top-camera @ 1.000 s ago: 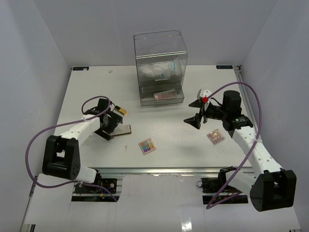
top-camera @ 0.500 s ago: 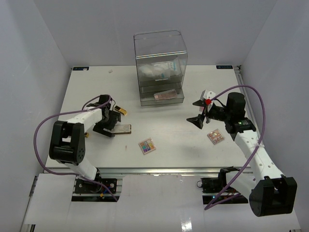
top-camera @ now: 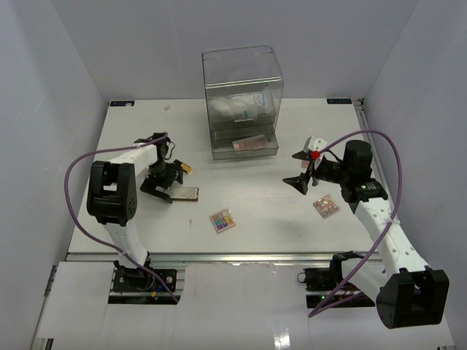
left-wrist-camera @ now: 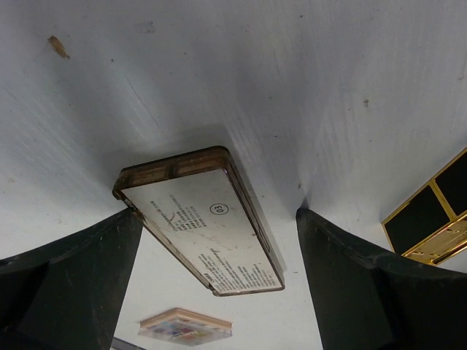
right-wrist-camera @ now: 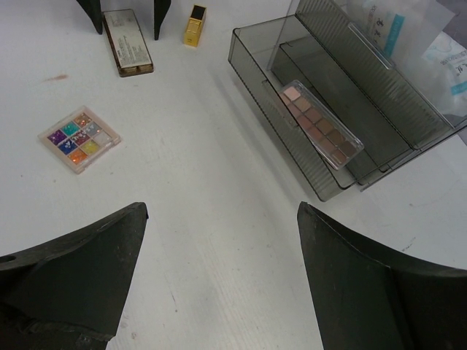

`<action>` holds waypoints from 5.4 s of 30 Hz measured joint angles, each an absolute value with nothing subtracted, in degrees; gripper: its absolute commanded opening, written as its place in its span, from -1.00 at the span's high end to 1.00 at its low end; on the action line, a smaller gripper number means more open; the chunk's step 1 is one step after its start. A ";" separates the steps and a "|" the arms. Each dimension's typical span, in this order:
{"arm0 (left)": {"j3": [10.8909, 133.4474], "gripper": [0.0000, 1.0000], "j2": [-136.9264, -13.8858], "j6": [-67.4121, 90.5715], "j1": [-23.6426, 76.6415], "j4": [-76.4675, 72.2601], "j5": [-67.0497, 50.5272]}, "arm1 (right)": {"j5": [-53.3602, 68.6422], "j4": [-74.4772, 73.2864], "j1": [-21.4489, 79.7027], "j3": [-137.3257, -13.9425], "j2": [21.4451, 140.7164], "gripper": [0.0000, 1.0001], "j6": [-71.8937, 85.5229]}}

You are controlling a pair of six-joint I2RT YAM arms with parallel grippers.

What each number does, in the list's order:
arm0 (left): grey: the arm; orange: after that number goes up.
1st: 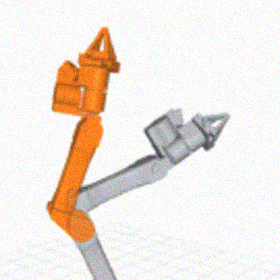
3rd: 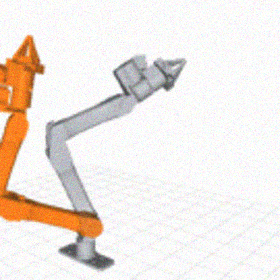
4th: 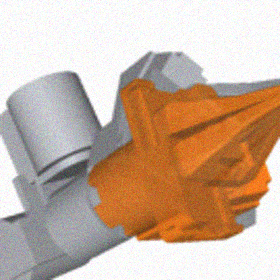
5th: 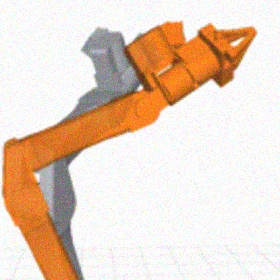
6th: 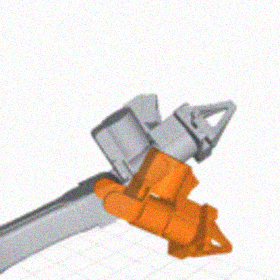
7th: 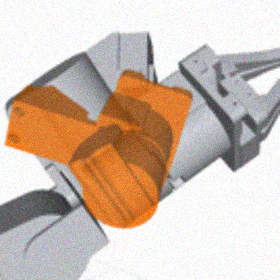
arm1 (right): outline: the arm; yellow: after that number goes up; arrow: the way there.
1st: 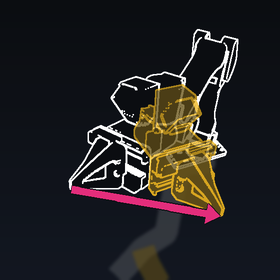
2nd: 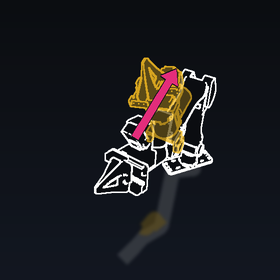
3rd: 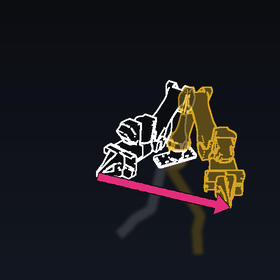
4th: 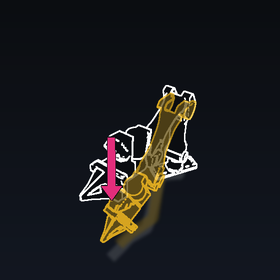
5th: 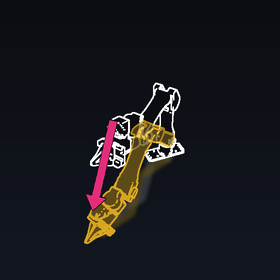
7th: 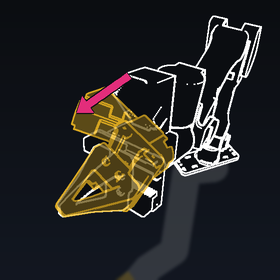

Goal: Organize the makeup

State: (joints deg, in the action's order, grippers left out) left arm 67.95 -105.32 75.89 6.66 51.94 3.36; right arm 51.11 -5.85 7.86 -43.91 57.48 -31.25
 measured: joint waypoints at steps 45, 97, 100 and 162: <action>74.00 0.60 -85.72 78.59 24.57 39.79 3.41 | 51.16 -5.81 6.67 -43.06 57.04 -0.80 -32.55; 68.97 -0.96 -86.56 85.33 27.73 19.20 3.09 | 52.08 -12.54 3.37 -42.31 57.45 -0.80 -43.59; 58.39 -0.96 -76.26 76.78 24.30 11.73 -1.90 | 49.41 -15.29 3.30 -43.27 59.75 -0.80 -46.77; 41.60 -0.96 -63.96 24.66 12.10 -6.50 -34.15 | 22.15 -51.11 -2.55 -97.75 125.20 0.39 -74.64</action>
